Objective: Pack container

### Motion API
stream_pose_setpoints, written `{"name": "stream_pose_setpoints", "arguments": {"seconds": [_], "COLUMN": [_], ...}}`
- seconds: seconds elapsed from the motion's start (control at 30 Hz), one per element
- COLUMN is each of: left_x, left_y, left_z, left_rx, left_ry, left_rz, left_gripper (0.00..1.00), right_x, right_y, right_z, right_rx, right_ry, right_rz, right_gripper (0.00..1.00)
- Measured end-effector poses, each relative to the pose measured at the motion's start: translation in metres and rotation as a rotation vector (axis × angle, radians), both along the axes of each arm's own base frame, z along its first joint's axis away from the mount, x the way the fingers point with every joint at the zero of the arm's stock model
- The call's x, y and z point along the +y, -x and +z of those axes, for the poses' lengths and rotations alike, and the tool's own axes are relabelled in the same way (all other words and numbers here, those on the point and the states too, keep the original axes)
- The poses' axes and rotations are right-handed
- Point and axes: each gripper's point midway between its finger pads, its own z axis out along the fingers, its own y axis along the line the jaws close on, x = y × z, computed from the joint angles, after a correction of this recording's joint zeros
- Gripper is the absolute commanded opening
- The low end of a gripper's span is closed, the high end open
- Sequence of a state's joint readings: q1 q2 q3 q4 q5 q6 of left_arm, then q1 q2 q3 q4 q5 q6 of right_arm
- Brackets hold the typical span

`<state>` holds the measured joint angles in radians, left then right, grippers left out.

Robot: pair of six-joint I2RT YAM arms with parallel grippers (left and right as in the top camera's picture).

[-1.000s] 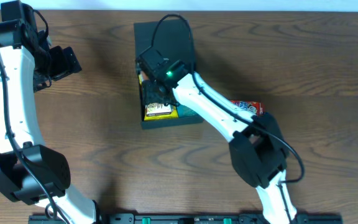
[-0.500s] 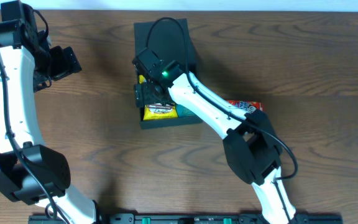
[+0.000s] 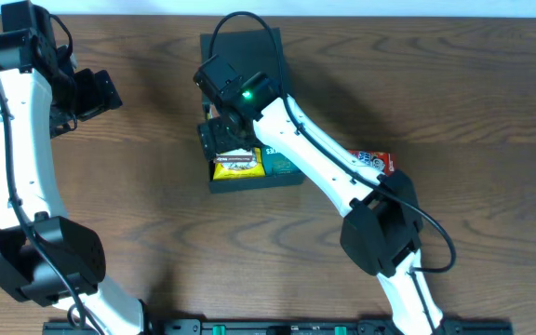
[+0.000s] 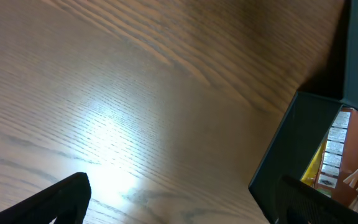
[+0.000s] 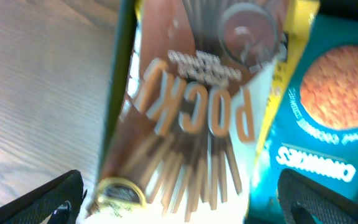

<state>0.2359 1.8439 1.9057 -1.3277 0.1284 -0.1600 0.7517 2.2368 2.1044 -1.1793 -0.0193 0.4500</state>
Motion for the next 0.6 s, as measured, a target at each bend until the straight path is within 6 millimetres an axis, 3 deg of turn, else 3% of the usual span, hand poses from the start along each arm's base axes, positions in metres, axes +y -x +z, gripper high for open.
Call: {"name": "stream_pose_setpoints", "arguments": {"seconds": [0.23, 0.43, 0.47, 0.57, 0.6], "left_x": [0.0, 0.0, 0.0, 0.0, 0.0], "left_y": [0.0, 0.0, 0.0, 0.0, 0.0], "left_z": [0.0, 0.0, 0.0, 0.0, 0.0], "left_rx": [0.0, 0.0, 0.0, 0.0, 0.001], "left_ry": [0.0, 0.0, 0.0, 0.0, 0.0], "left_rz": [0.0, 0.0, 0.0, 0.0, 0.0], "left_gripper": [0.95, 0.95, 0.95, 0.95, 0.95], "right_x": [-0.012, -0.012, -0.012, -0.001, 0.003], "right_y": [-0.004, -0.023, -0.026, -0.034, -0.036], "right_z": [0.018, 0.061, 0.068, 0.083, 0.086], "right_rx": [-0.039, -0.132, -0.148, -0.173, -0.169], "right_ry": [0.058, 0.018, 0.005, -0.08, -0.126], "right_rz": [0.036, 0.065, 0.071, 0.127, 0.152], "right_gripper": [0.99, 0.99, 0.85, 0.06, 0.01]}}
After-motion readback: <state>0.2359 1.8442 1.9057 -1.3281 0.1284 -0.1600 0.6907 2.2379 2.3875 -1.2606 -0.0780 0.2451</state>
